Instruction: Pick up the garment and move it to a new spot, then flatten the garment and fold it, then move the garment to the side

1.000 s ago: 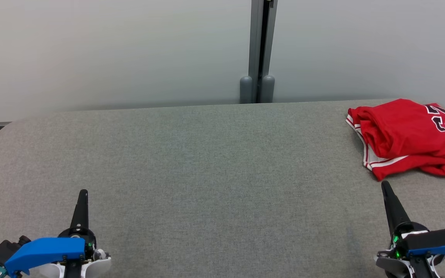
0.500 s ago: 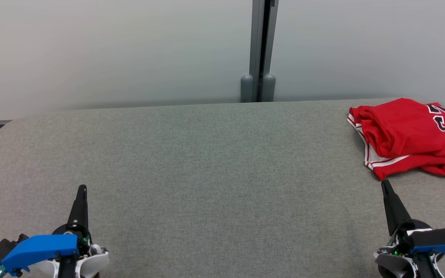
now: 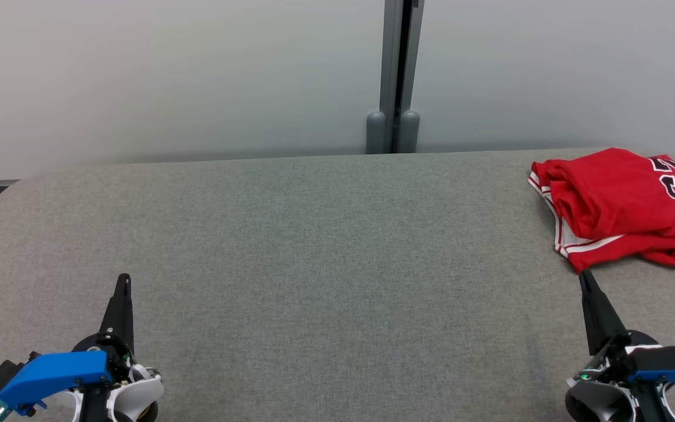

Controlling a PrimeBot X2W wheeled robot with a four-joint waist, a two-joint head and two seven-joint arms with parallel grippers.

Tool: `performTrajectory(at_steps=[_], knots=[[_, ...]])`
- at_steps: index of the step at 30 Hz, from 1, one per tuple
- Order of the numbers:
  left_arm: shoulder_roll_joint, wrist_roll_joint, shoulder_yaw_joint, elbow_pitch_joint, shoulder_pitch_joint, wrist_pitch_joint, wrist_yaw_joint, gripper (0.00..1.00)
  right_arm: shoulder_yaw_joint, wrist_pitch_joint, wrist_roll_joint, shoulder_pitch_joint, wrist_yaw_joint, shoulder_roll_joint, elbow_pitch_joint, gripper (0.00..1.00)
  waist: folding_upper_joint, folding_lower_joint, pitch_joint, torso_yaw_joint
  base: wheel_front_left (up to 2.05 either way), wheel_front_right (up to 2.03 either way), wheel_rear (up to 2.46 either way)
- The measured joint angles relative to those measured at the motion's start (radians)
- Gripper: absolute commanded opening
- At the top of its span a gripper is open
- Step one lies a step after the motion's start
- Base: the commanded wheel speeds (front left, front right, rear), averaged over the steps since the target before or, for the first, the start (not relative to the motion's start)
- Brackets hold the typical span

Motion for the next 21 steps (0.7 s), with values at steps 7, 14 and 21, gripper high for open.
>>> performTrajectory(at_steps=[7,14,21], knots=[[0.000,-0.030,0.002,0.000,-0.004,0.005,-0.002,0.00,-0.001,0.005,0.032,-0.002,0.000,0.000,0.004,0.00,0.0000,0.0000,0.001,0.001,0.00,0.00,0.00],[0.000,-0.030,0.002,0.000,-0.004,0.005,-0.005,0.00,-0.001,0.005,0.032,-0.003,0.000,0.000,0.004,0.00,0.0000,0.0000,0.001,0.001,0.00,0.00,0.00],[0.000,-0.030,0.002,0.000,-0.004,0.005,-0.005,0.00,-0.001,0.005,0.032,-0.004,0.000,0.000,0.004,0.00,0.0000,0.0000,0.001,0.001,0.00,0.00,0.00]])
